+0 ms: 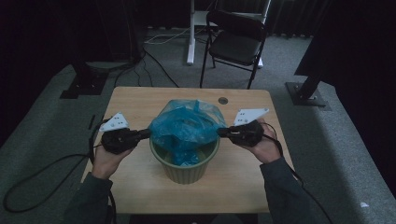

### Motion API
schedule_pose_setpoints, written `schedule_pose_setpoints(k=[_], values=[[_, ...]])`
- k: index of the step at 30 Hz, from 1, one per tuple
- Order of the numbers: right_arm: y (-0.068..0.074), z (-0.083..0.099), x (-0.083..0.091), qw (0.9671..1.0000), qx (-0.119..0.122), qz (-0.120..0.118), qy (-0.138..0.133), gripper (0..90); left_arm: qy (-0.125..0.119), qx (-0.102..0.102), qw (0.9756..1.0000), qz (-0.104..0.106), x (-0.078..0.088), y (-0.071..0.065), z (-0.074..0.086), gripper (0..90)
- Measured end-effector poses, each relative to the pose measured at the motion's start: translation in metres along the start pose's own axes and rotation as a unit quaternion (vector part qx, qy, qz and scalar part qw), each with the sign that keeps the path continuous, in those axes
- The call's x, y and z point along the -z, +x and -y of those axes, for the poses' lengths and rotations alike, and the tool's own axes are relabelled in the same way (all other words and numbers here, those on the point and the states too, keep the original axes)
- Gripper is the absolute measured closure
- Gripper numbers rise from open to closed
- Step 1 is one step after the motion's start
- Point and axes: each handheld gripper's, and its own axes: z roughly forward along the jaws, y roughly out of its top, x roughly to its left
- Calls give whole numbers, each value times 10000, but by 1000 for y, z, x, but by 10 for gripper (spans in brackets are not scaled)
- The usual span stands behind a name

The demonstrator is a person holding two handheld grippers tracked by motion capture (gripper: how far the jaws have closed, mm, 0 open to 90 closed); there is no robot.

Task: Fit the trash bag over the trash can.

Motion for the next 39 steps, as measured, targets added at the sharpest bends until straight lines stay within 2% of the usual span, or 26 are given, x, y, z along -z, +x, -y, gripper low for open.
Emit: schedule_pose_setpoints(k=[3,8,16,18,26,33,39], values=[[2,3,3,10000,9,-2,-24,859,11,-33,10000,4,3,-3,2,889],[6,9,6,10000,16,-23,-59,878,21,20,10000,34,5,-6,10,888],[15,17,5,9998,89,-164,88,897,7,179,9997,141,7,-8,23,889],[17,19,4,9996,150,-180,175,898,-7,188,9997,161,8,-9,27,888],[27,22,7,9989,226,-342,214,898,61,194,9995,233,11,-15,38,887],[29,25,6,9987,247,-384,244,898,127,219,9992,293,3,-16,41,884],[27,24,4,9990,214,-298,246,898,146,210,9993,269,-6,-16,37,882]])
